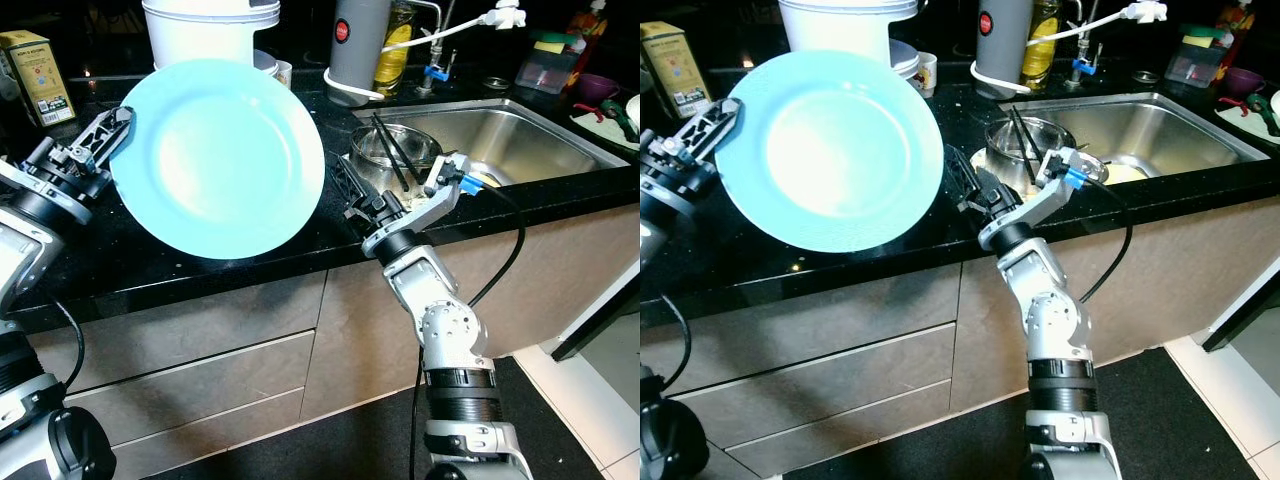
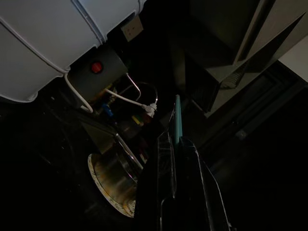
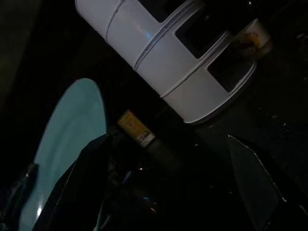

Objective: Kitchen organization

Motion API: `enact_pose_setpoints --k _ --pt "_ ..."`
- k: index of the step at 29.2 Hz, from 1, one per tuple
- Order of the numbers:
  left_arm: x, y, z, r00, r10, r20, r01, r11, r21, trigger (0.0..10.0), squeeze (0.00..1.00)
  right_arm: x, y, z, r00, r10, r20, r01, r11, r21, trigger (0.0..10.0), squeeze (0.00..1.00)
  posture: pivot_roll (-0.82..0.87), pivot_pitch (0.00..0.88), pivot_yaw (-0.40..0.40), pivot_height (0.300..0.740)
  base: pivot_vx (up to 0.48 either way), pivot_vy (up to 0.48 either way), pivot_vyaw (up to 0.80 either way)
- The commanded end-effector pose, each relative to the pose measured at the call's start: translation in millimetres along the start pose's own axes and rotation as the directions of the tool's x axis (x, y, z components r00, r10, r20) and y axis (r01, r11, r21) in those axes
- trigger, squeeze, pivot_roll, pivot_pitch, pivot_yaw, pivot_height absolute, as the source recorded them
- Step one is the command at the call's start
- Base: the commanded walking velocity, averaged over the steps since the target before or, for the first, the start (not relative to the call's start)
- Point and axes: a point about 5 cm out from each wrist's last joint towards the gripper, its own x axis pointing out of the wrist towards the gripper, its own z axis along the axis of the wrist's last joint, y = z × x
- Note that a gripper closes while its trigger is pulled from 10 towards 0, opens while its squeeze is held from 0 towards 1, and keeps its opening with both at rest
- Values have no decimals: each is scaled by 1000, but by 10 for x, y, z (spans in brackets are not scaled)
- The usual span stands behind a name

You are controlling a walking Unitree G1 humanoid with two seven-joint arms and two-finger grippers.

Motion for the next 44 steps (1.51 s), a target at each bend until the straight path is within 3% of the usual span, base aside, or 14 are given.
enact_pose_setpoints --k 1,7,13,16,31,34,38,44 --pt "-18 -24 -29 1000 -16 -2 16 1000 -12 0 0 31 78 -54 999 37 5 -38 995 97 10000 0 8 116 -66 740 0 0 0" --pt "-17 16 -82 1000 -2 -21 1 1000 -24 0 0 12 289 -42 981 194 30 -195 954 227 10000 0 7 110 -63 740 0 0 0" --pt "-15 37 -101 1000 7 -25 -8 1000 -30 0 0 -25 414 -78 957 289 -8 -280 935 219 10000 0 6 104 -65 740 0 0 0" --pt "-17 44 -112 1000 10 -25 -11 999 -37 0 0 -63 497 -179 935 345 -83 -324 926 196 10000 0 6 102 -65 740 0 0 0" --pt "-17 66 -110 1000 -1 -22 0 999 -54 0 0 -101 356 -314 949 251 -193 -243 968 62 10000 0 9 99 -64 740 0 0 0" --pt "-19 64 -110 1000 -1 -24 0 999 -53 0 0 -97 342 -292 958 232 -169 -227 973 54 10000 0 9 99 -64 740 0 0 0" --pt "-20 58 -108 1000 -4 -28 3 999 -51 0 0 -55 199 -106 993 112 -30 -112 994 1 10000 0 9 99 -64 740 0 0 0" --pt "-9 52 -119 1000 -5 -29 4 999 -53 0 0 -54 111 -37 998 66 -12 -67 997 -37 10000 0 9 100 -61 740 0 0 0"
